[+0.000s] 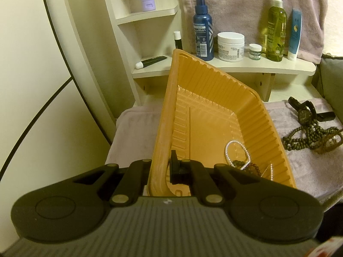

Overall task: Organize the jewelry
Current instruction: 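Grasp a dark bead strand from the pile with the right gripper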

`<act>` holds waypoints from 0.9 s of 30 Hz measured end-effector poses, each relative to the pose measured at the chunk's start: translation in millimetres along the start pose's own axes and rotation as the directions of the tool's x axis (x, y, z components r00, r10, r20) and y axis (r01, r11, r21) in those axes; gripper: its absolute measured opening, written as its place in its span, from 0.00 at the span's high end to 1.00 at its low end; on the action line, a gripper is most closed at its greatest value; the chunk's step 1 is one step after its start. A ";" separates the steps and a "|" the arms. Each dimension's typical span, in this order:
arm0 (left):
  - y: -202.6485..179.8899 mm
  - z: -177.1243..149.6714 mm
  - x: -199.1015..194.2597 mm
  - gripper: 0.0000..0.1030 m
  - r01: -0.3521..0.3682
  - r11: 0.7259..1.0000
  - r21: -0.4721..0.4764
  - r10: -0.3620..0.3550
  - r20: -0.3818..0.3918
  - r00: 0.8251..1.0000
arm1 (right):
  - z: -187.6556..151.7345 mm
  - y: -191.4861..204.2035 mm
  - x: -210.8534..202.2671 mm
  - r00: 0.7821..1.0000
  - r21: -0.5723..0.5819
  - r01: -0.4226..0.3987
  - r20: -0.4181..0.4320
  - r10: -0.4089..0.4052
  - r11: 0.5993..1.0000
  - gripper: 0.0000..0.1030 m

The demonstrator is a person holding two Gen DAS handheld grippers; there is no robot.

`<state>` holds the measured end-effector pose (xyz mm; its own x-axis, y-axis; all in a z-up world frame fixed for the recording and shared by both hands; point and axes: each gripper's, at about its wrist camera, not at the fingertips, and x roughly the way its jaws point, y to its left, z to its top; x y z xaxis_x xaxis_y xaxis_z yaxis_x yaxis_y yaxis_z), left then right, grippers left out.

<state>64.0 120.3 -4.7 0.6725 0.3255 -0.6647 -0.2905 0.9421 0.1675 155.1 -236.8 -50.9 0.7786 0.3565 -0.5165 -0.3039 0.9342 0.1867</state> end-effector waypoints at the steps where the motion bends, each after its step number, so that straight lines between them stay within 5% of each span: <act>1: 0.1 0.1 0.1 0.96 0.000 1.000 -0.001 0.000 0.001 1.000 | 5.7 1.1 -6.2 1.000 -0.013 -0.001 0.021 0.001 1.000 0.94; 14: 1.2 1.2 0.9 0.96 0.006 1.000 -0.010 -0.006 0.010 1.000 | 70.5 10.0 -64.9 0.970 -0.118 0.010 0.244 0.019 0.993 0.94; 27: 1.0 2.2 0.6 0.95 0.010 1.000 -0.015 -0.010 0.014 1.000 | 104.2 31.5 -82.2 0.943 -0.167 -0.060 0.314 0.111 0.984 0.94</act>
<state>65.6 121.5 -3.3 0.6850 0.3170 -0.6560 -0.2939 0.9441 0.1494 138.8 -235.5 84.5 0.8729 0.4431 -0.2043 -0.4373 0.8962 0.0754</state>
